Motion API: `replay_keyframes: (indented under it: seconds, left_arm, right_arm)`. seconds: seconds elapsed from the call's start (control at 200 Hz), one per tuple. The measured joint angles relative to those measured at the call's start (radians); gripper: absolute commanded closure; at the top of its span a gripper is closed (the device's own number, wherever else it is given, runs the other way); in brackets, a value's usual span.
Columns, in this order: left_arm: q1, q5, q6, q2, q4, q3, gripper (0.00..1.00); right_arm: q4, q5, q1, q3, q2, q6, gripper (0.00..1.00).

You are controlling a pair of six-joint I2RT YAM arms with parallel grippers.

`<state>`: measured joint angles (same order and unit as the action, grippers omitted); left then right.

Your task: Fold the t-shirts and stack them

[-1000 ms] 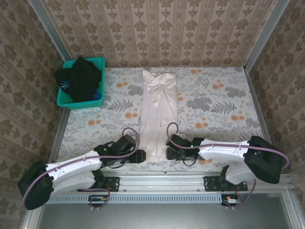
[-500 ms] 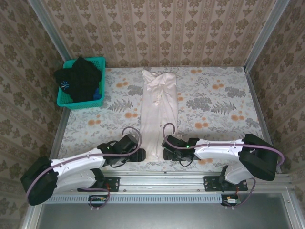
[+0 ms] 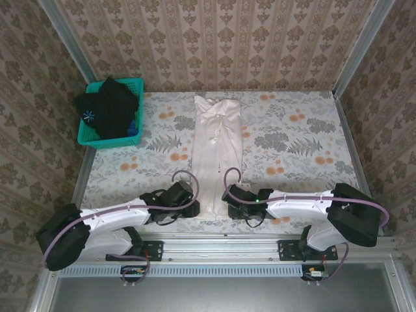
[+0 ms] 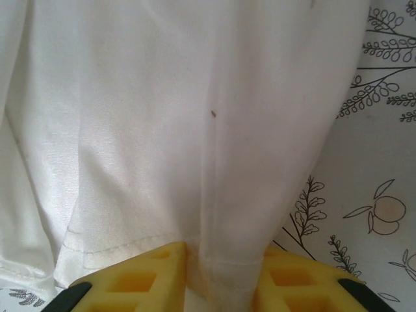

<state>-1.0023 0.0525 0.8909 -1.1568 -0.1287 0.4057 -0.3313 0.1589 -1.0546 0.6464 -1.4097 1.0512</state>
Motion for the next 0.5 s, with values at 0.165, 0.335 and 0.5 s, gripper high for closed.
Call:
replay_keyframes:
  seconds: [0.165, 0.335, 0.5]
  left_arm:
    - [-0.011, 0.083, 0.006, -0.027, 0.163, 0.0, 0.52]
    - [-0.011, 0.09, 0.006, -0.033, 0.15, 0.002, 0.64]
    - [-0.011, 0.094, -0.005, -0.014, 0.09, 0.006, 1.0]
  right_arm:
    - [0.001, 0.005, 0.0, -0.002, 0.034, -0.004, 0.74]
    - [0.0, 0.008, 0.0, -0.002, 0.034, -0.006, 0.77]
    - [-0.002, 0.011, 0.003, -0.002, 0.047, -0.02, 0.83]
